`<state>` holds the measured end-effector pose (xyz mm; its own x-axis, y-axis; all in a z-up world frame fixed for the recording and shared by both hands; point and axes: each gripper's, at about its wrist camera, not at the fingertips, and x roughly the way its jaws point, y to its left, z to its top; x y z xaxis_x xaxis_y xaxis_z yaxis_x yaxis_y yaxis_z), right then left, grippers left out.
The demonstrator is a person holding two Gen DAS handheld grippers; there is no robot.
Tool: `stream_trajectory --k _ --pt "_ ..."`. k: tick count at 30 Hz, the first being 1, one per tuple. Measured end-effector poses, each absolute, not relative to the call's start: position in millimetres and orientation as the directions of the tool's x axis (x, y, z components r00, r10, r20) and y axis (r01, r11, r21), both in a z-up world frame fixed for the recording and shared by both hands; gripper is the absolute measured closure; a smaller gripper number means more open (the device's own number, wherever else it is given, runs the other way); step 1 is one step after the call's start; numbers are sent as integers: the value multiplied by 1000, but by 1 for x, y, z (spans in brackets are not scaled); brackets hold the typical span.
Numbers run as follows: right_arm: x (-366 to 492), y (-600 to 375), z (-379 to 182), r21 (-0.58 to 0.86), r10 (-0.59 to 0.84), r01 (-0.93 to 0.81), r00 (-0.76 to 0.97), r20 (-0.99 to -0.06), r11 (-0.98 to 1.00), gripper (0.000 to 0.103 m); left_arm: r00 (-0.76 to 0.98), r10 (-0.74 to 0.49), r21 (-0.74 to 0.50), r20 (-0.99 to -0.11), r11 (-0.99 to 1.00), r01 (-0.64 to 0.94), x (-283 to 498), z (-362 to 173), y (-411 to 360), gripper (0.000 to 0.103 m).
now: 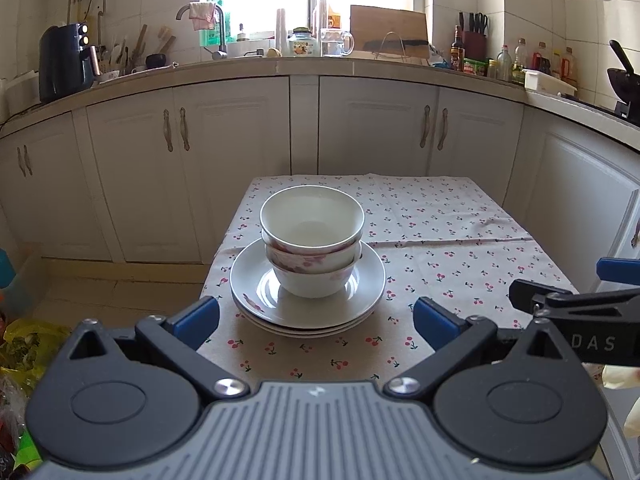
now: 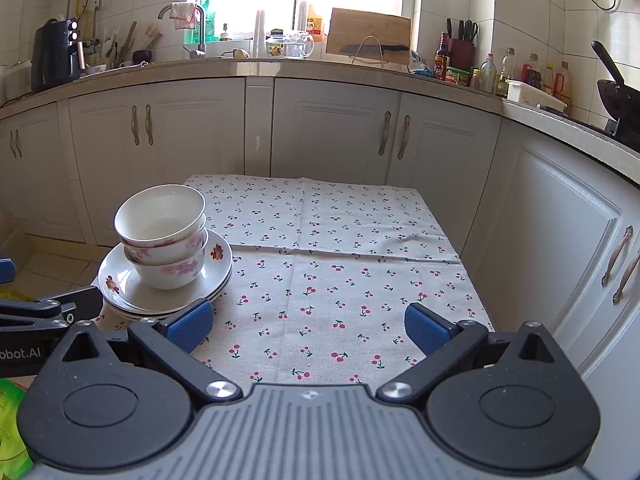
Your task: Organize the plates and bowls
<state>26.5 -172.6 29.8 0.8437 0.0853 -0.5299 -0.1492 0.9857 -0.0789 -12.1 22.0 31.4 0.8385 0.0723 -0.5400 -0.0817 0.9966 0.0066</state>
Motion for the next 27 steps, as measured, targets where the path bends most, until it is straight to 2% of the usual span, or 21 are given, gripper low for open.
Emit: stream_trajectory --k 27 --pt "27 -174 30 -76 73 -131 849 -524 988 0 838 62 4 -542 997 -71 -12 32 19 1"
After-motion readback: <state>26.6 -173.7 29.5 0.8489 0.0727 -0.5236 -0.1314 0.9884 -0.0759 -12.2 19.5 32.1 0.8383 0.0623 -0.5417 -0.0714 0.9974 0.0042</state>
